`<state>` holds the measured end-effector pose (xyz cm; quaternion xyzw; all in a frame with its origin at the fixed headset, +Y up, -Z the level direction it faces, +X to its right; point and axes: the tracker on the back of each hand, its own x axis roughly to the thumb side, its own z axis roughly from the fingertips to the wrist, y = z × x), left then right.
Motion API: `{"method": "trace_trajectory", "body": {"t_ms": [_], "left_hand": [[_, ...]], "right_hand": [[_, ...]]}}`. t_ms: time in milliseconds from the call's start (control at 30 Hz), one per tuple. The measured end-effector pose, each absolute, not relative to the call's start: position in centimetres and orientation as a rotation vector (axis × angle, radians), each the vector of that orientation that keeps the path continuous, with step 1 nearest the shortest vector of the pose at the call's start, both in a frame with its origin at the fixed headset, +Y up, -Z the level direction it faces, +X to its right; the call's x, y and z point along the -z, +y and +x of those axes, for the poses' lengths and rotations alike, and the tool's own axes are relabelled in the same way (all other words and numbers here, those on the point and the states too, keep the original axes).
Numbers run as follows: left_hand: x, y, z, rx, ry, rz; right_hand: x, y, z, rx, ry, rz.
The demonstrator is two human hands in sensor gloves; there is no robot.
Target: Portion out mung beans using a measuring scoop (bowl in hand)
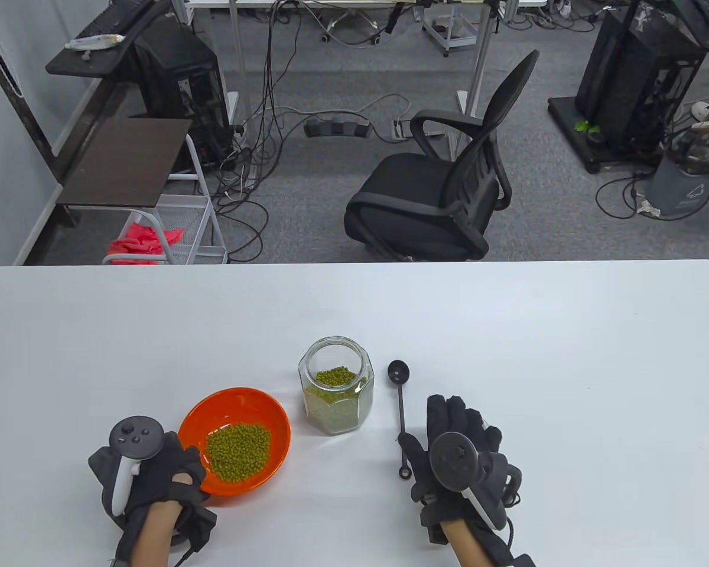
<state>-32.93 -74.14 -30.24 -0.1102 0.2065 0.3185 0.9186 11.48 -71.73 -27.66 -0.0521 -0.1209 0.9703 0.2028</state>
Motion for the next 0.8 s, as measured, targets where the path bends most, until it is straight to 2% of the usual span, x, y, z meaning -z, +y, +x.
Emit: {"method": "trace_trajectory", "body": {"t_ms": [467, 800], "left_hand": [[30.2, -73.9, -32.7, -0.555, 0.437, -0.222], [29.4, -71.9, -32.2, -0.382, 0.403, -0.109]], "right_hand": [[27.6, -71.7, 11.7, -2.7, -0.341, -0.16], [27.6, -71.7, 11.9, -2.687, -0.339, -0.168]]}}
